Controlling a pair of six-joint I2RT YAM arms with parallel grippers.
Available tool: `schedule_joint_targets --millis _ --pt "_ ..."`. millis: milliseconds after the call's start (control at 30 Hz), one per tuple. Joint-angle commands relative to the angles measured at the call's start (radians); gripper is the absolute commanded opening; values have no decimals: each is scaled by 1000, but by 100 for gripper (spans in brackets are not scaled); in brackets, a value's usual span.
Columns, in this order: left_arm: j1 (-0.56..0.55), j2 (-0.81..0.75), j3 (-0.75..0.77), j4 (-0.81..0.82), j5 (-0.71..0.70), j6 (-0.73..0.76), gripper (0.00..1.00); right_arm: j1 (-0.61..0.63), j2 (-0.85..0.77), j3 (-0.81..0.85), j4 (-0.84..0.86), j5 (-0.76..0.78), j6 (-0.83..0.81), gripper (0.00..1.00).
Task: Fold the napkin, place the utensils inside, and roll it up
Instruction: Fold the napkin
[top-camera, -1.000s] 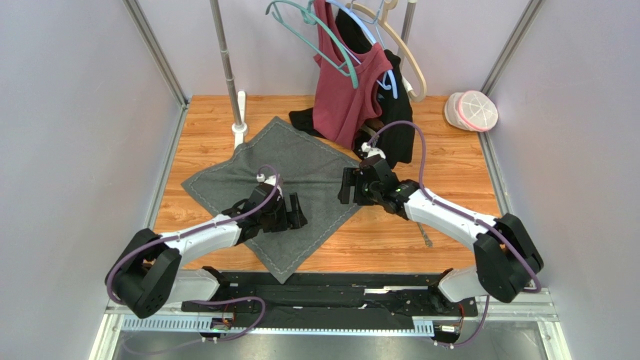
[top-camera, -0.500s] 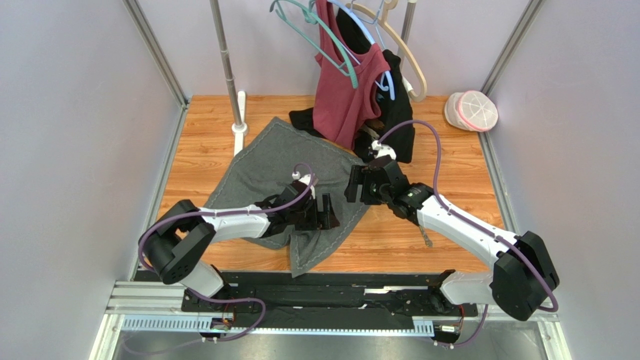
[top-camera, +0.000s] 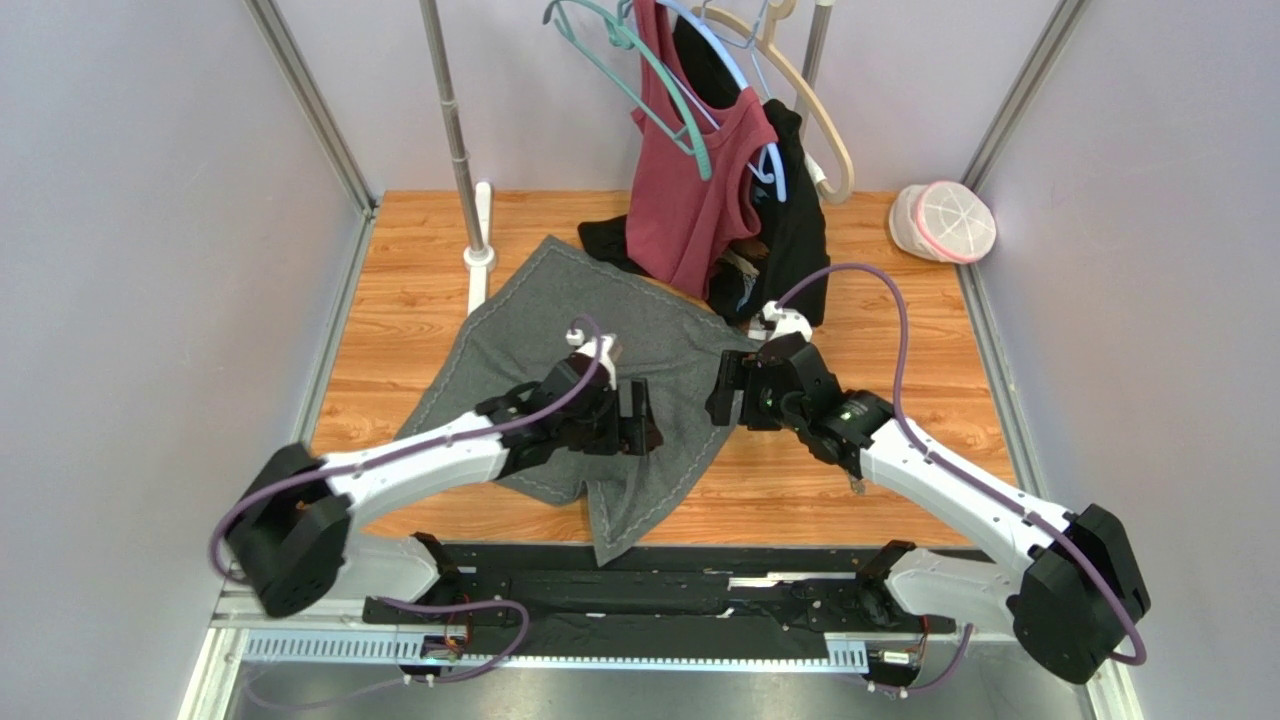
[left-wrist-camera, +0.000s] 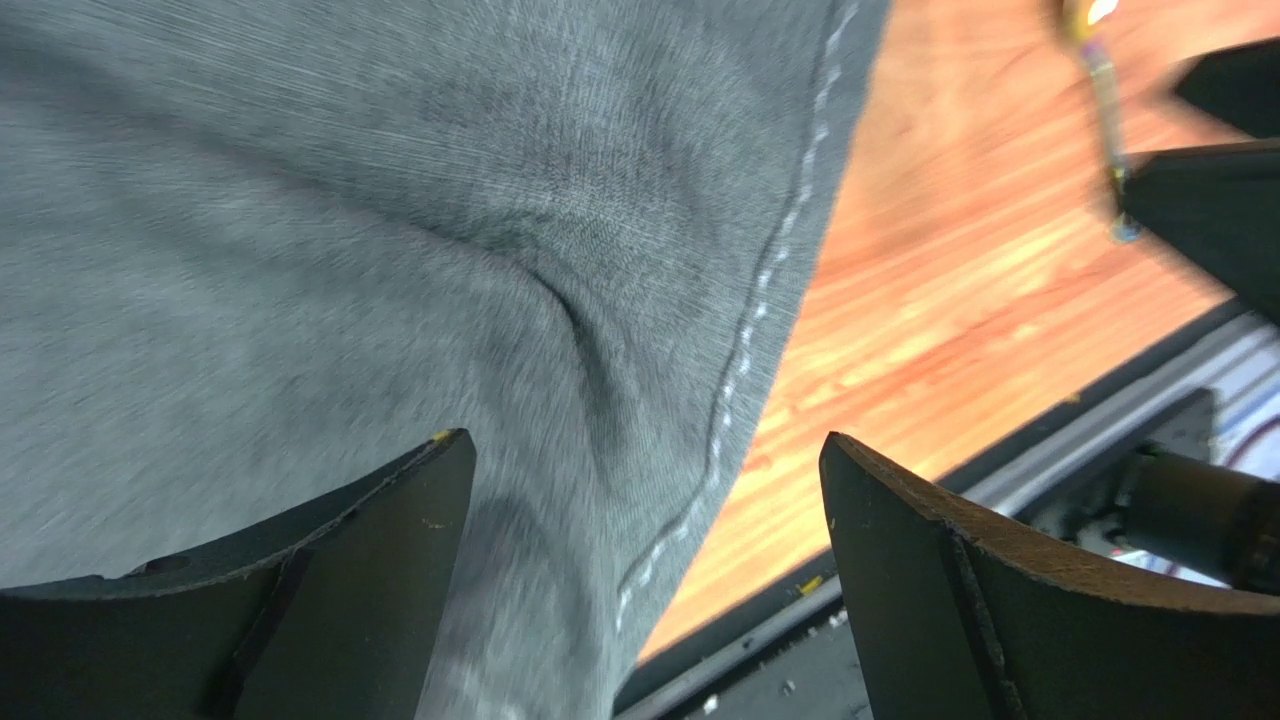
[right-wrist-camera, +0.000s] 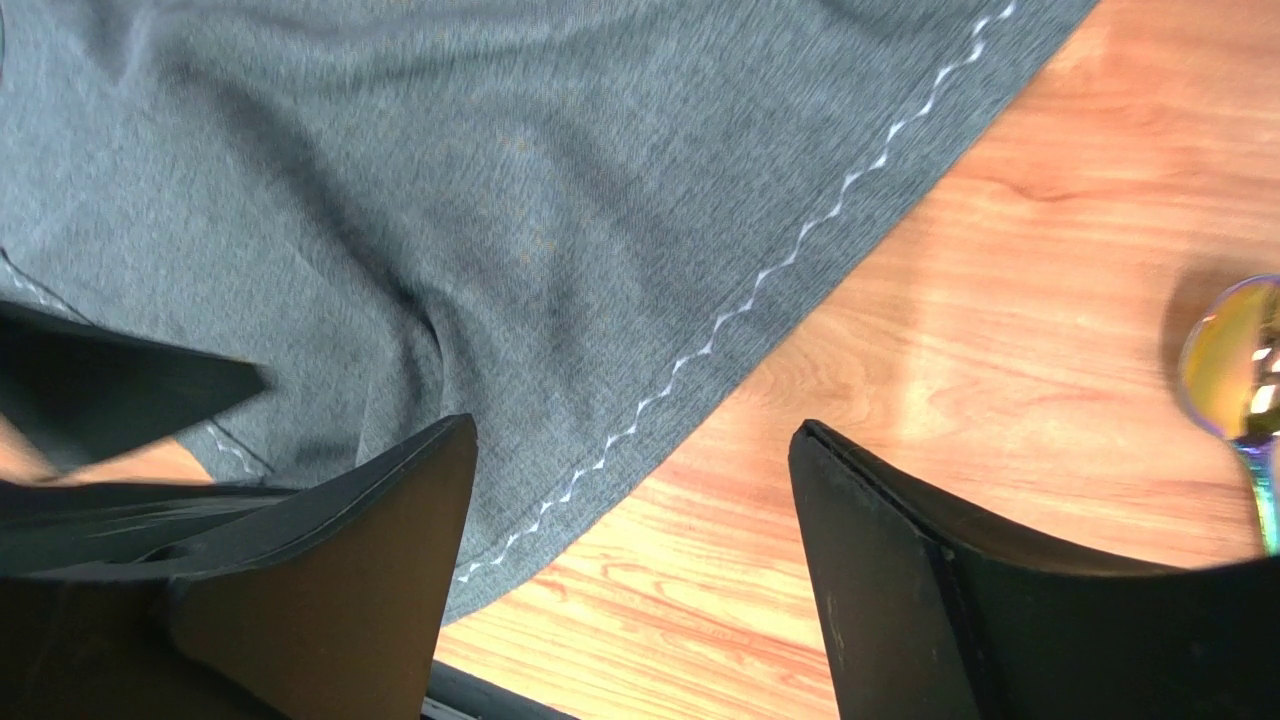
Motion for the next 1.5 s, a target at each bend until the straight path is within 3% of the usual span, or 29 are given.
schedule_joint_targets --millis 0,200,500,667,867,1000,1067,1467 --pt "-4 -210 -52 -163 -129 20 95 46 19 -53 69 -57 28 80" --pt "-4 -339 -86 -245 -134 54 91 190 215 -12 125 11 69 75" --pt "-4 -447 -126 -282 -137 55 85 278 375 79 9 181 100 64" --pt "-4 -460 -126 -274 -98 123 76 278 450 99 -42 204 125 55" --pt "-4 -454 -102 -259 -58 209 72 278 479 103 -83 230 135 44" --pt "-7 -435 -93 -195 -12 256 70 258 490 109 -92 255 123 23" --pt "-15 -413 -90 -161 43 279 69 241 496 114 -94 247 109 19" --pt "-164 -166 -50 54 103 387 69 74 568 218 -56 171 -15 16"
